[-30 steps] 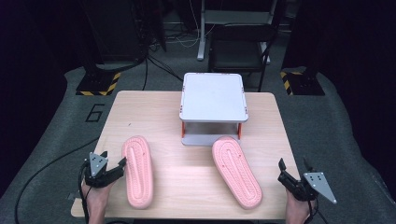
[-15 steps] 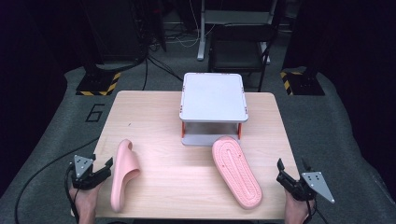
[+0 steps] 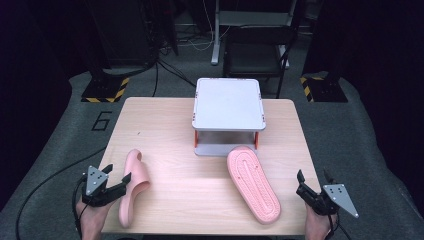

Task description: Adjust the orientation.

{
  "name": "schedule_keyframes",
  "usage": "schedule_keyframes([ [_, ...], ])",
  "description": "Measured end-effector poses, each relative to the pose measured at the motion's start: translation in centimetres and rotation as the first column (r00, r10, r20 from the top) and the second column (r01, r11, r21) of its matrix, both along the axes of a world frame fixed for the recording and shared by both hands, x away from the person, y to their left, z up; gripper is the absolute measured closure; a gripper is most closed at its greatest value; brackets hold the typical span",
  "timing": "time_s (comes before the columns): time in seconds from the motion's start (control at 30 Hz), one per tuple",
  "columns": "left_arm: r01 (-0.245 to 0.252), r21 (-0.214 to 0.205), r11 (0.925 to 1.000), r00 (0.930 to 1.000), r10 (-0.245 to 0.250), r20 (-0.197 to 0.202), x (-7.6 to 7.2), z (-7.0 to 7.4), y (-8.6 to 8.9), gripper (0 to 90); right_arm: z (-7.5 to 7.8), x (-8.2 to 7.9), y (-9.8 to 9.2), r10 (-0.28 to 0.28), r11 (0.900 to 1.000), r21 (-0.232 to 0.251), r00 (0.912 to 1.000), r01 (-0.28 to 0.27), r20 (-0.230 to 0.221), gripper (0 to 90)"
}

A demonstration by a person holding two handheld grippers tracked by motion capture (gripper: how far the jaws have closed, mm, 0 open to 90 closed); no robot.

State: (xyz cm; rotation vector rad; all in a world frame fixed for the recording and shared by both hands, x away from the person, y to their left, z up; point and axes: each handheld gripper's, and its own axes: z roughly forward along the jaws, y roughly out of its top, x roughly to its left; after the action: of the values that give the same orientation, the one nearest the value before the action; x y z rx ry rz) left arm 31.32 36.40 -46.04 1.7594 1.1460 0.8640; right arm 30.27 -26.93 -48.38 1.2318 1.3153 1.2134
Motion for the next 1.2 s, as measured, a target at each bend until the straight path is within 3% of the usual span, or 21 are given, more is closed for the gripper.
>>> schedule_keyframes([
  [0.1,-0.015,-0.005,0.9999,0.9999,0.015,0.007,-0.2,0.1,0.7,28.3,0.0,0.0,-0.1,-0.002,1.0000,-0.002,1.0000,0.002,0.000,15.4],
  [0.2,-0.064,-0.006,0.9979,0.9979,0.064,0.011,-0.3,0.1,2.4,28.8,0.0,0.1,0.0,0.000,1.0000,-0.004,1.0000,0.000,-0.002,15.4],
  [0.3,-0.075,-0.068,0.9948,0.9971,0.076,0.006,-0.3,-0.3,3.9,28.9,-0.1,0.1,0.2,0.000,1.0000,-0.007,1.0000,0.000,-0.001,15.4],
  [0.33,-0.075,-0.068,0.9948,0.9971,0.076,0.006,-0.3,-0.3,3.9,28.9,0.0,0.1,0.2,0.005,1.0000,-0.006,1.0000,-0.005,-0.001,15.5],
  [0.4,-0.055,-0.128,0.9903,0.9985,0.055,-0.003,-0.2,-0.9,5.4,29.3,0.0,0.1,0.2,0.006,1.0000,-0.006,1.0000,-0.006,-0.003,15.5],
  [0.5,-0.067,-0.156,0.9856,0.9978,0.066,-0.010,-0.3,-1.3,6.5,30.2,0.0,0.1,0.2,0.008,0.9999,-0.009,0.9999,-0.008,-0.008,15.5],
  [0.57,-0.092,-0.149,0.9846,0.9957,0.092,-0.005,-0.4,-1.7,7.2,31.2,0.0,0.1,0.2,0.009,1.0000,-0.003,0.9999,-0.009,-0.007,15.5],
  [0.6,-0.115,-0.166,0.9793,0.9933,0.115,-0.007,-0.6,-2.2,7.8,31.6,0.0,0.1,0.2,0.001,1.0000,-0.008,1.0000,-0.001,-0.002,15.6],
  [0.7,-0.129,-0.163,0.9781,0.9915,0.130,-0.009,-0.7,-2.5,8.2,32.4,-0.1,0.2,0.2,0.009,0.9999,-0.009,0.9999,-0.009,-0.007,15.7],
  [0.77,-0.164,-0.137,0.9769,0.9865,0.162,-0.024,-0.7,-3.1,8.7,33.6,-0.1,0.2,0.3,0.012,0.9998,-0.014,0.9999,-0.012,-0.009,15.7],
  [0.83,-0.182,-0.139,0.9735,0.9833,0.179,-0.032,-0.6,-3.7,8.8,35.5,-0.1,0.2,0.3,0.010,0.9998,-0.020,0.9999,-0.010,-0.006,15.8],
  [1.03,-0.194,-0.143,0.9704,0.9803,0.187,-0.064,-0.1,-4.8,8.5,39.9,-0.1,0.2,0.3,0.014,0.9999,-0.010,0.9999,-0.014,-0.010,15.9],
  [1.07,-0.173,-0.132,0.9761,0.9834,0.164,-0.077,0.1,-4.9,7.9,39.9,-0.1,0.2,0.3,0.012,0.9998,-0.013,0.9999,-0.013,-0.008,15.9],
  [1.1,-0.173,-0.132,0.9761,0.9834,0.164,-0.077,0.1,-4.9,7.9,39.8,-0.1,0.2,0.3,0.012,0.9998,-0.013,0.9999,-0.013,-0.008,15.9],
  [1.13,-0.143,-0.116,0.9829,0.9867,0.132,-0.095,0.4,-5.1,7.0,39.8,0.0,0.2,0.3,0.013,0.9998,-0.012,0.9999,-0.013,-0.008,15.9],
  [1.2,-0.130,-0.105,0.9860,0.9884,0.120,-0.093,0.7,-5.3,6.3,39.4,-0.1,0.2,0.2,0.010,0.9999,-0.013,0.9999,-0.010,-0.007,15.8],
])
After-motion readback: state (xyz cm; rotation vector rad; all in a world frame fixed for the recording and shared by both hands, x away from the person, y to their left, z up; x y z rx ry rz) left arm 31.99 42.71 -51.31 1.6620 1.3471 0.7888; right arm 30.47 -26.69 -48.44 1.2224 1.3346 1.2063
